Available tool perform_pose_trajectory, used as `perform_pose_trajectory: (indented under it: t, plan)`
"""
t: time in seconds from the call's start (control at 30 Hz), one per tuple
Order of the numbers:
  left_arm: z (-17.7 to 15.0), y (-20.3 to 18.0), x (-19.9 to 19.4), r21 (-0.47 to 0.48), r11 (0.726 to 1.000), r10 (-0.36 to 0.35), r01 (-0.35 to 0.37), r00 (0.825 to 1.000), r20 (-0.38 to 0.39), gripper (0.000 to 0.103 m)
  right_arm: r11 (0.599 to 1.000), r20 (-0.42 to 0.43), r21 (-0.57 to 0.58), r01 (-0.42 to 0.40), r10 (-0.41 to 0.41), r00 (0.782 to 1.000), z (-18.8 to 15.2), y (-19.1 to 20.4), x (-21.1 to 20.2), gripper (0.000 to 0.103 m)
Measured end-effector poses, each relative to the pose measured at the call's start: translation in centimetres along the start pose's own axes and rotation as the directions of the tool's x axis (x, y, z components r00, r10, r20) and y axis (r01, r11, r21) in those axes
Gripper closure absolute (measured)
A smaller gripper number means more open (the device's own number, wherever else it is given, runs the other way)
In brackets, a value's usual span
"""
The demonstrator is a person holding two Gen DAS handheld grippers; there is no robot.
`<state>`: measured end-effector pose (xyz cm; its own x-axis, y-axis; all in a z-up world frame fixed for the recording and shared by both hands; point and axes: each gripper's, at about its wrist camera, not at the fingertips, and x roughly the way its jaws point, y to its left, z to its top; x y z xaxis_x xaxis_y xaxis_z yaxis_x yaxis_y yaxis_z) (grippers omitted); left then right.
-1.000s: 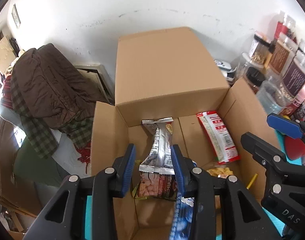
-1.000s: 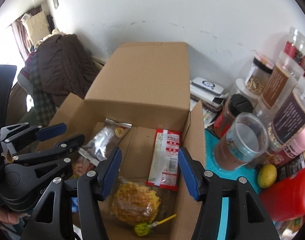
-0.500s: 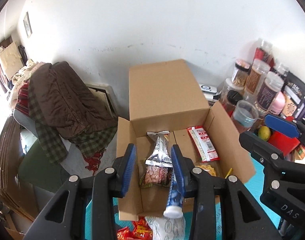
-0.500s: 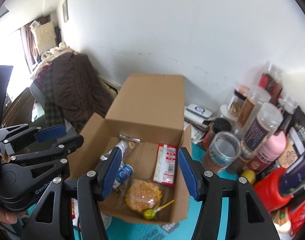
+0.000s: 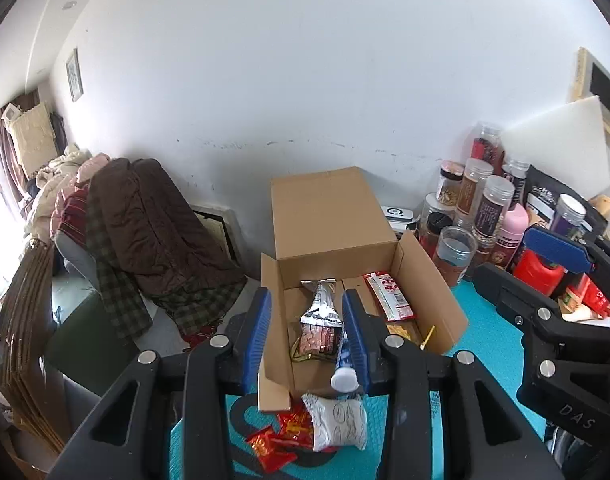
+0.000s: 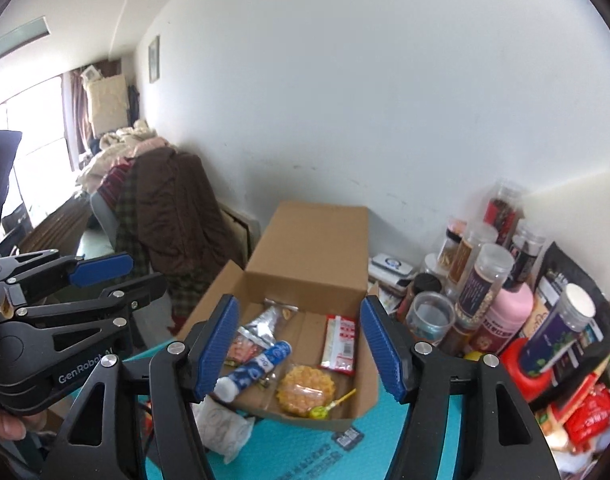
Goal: Organize snacks
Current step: 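Withdraw both grippers from the box toward the red candy bags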
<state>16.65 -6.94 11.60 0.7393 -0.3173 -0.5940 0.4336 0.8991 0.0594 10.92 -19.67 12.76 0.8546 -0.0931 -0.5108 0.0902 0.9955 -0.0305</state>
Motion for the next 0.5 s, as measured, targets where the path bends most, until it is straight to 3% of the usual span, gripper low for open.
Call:
perform_pose_trajectory:
  t: [0.1,0.17,0.27,0.4,0.5]
  plan:
    - [-0.8,0.4,-1.7,-0.006,1.0,0.002,-0.002,1.0,0.024,0.058,1.0,0.031,-0.009,0.0,0.001,1.0,-0.3,0.7,-1.7,0.032]
    - [-1.5,0.7,-3.1,-0.01,1.0,0.007,-0.006,0.999,0.052,0.031,1.0,0.05,-0.014,-0.003,0.004,0.999,-0.6,1.3,-2.9,0.029]
    - [-2.6,0.9,-5.3,0.001,0.999,0.038,-0.039,0.991,0.131,0.016,1.0,0.079,-0.012,-0.005,0.006,0.997,-1.1,1.9,-4.4,0.025]
    - [-4.0,1.4,-7.2,0.009,0.999,0.036,-0.038,0.987,0.157,0.014,1.0,0.103,-0.009,-0.014,0.015,0.995,-2.2,2.5,-5.9,0.016]
    - [-4.9,1.8,-8.1,0.002,1.0,0.031,-0.032,0.986,0.164,0.014,1.0,0.112,-0.003,-0.029,0.029,0.993,-3.1,2.9,-6.8,0.015]
